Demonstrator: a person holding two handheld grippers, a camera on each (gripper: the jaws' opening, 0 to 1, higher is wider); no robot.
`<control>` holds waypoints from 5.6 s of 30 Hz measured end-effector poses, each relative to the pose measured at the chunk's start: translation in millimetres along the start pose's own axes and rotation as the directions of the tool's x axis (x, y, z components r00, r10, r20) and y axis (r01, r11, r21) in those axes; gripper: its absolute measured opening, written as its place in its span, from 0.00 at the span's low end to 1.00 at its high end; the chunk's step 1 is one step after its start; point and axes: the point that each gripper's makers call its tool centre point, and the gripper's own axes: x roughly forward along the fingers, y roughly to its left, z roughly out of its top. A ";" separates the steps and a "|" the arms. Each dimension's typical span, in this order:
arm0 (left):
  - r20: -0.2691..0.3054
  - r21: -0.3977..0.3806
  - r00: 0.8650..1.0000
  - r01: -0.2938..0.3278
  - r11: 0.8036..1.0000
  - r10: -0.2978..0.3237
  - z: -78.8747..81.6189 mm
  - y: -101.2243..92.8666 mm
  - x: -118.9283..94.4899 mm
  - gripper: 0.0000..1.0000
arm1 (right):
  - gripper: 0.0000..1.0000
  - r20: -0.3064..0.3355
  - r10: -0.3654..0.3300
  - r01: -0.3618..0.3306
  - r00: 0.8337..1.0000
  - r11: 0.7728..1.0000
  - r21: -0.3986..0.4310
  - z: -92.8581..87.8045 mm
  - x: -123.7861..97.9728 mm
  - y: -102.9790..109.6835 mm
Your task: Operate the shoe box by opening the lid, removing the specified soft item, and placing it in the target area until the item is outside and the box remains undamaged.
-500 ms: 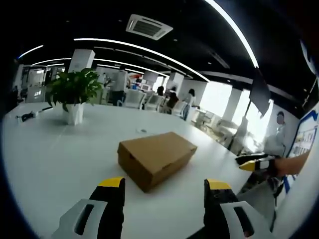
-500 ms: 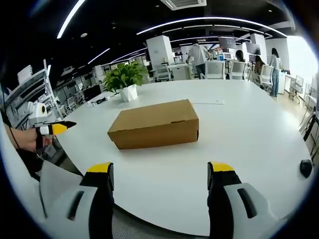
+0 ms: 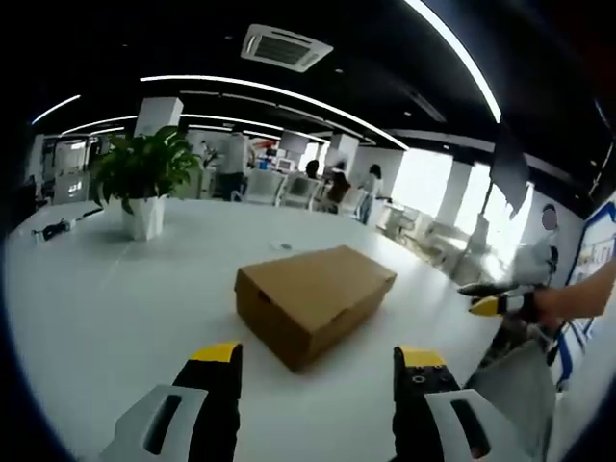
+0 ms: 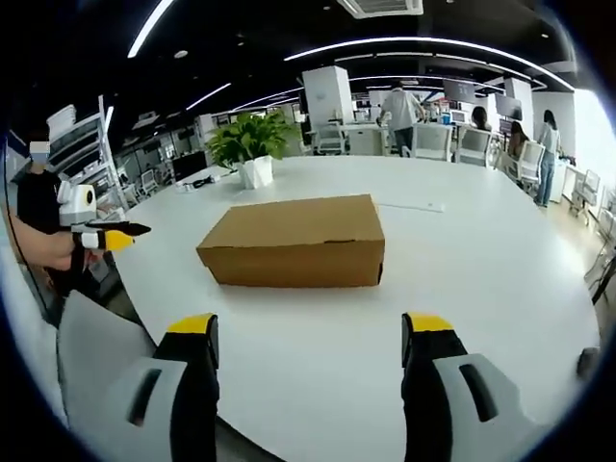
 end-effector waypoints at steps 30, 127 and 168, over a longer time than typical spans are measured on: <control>-0.083 0.004 0.996 0.030 1.000 -0.030 -20.7 11.4 64.2 0.67 | 0.74 -0.042 0.035 -0.037 0.999 0.998 -0.049 4.7 69.4 -47.6; -0.171 0.001 0.985 0.038 0.999 -0.038 -37.7 23.9 132.8 0.60 | 0.64 -0.051 0.170 -0.176 0.984 0.974 -0.146 4.0 160.1 -45.6; -0.237 0.112 0.959 0.186 0.976 -0.155 -51.1 64.3 72.7 0.60 | 0.65 -0.028 -0.045 0.044 0.999 0.999 -0.031 -25.2 130.2 56.3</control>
